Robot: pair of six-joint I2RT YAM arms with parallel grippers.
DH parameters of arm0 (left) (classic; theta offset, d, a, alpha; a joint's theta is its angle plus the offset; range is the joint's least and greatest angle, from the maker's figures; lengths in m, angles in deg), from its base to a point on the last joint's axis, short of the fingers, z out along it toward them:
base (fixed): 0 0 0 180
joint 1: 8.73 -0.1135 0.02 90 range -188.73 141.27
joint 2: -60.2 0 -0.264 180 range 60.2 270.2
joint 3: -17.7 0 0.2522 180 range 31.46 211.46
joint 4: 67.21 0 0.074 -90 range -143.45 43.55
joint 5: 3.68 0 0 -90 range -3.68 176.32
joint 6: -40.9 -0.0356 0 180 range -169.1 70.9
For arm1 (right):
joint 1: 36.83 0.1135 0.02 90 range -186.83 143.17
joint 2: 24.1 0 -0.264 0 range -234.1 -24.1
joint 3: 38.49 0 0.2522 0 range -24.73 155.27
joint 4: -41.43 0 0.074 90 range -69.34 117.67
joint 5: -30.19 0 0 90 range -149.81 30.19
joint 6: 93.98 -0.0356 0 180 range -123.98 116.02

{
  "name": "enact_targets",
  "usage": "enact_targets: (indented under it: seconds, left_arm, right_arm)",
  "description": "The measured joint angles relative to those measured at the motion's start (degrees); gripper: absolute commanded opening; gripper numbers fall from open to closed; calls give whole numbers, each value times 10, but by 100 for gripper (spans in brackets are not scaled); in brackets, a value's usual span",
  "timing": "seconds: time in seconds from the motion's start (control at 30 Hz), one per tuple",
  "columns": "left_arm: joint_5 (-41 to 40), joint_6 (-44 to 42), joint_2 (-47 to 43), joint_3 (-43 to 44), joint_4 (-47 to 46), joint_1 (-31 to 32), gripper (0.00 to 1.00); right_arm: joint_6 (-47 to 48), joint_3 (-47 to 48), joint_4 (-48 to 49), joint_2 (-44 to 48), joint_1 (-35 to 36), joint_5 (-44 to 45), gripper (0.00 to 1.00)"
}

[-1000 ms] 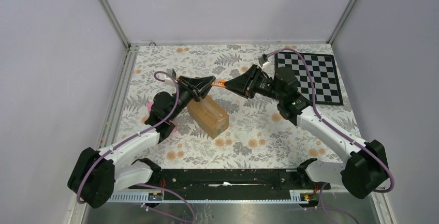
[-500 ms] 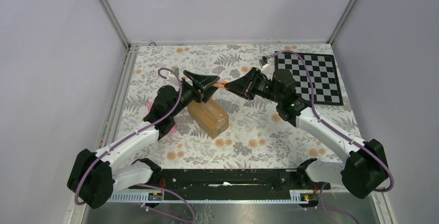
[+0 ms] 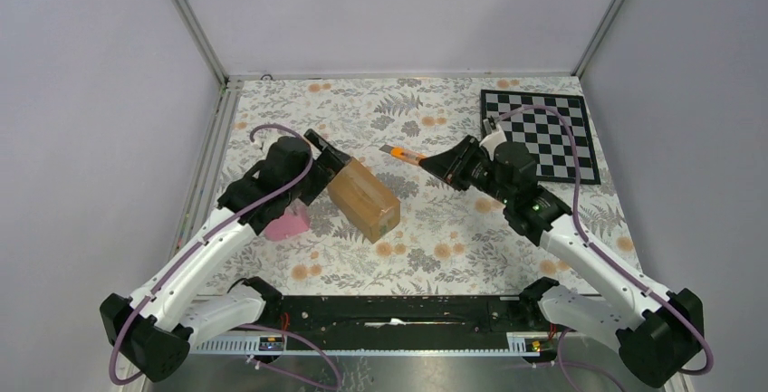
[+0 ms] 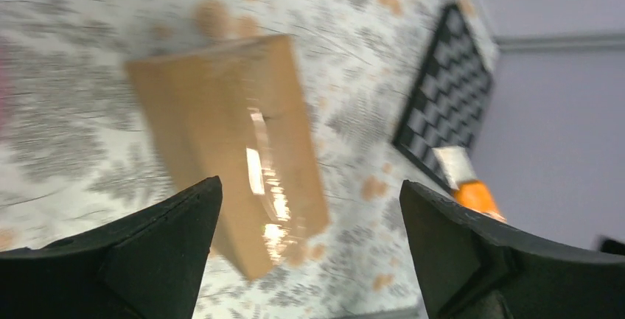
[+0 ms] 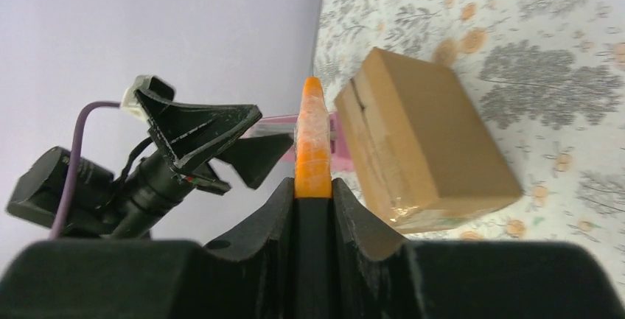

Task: Unpack the express box
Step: Cut the express box at the center of the board.

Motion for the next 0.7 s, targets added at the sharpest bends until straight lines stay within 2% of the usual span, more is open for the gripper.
enact_targets:
  seconds: [0.13, 0.23, 0.43, 0.7]
  left_arm:
    - [-73, -3, 0, 8, 104, 0, 99]
    - [-83, -20, -1, 1, 125, -1, 99]
    - [-30, -89, 3, -19, 84, 2, 99]
    - [52, -72, 1, -97, 21, 24, 99]
  right_arm:
    - [32, 0, -50, 8, 0, 33, 0]
    - [50, 0, -91, 8, 0, 49, 0]
    - [73, -7, -172, 45, 0, 81, 0]
    - [45, -73, -235, 209, 0, 74, 0]
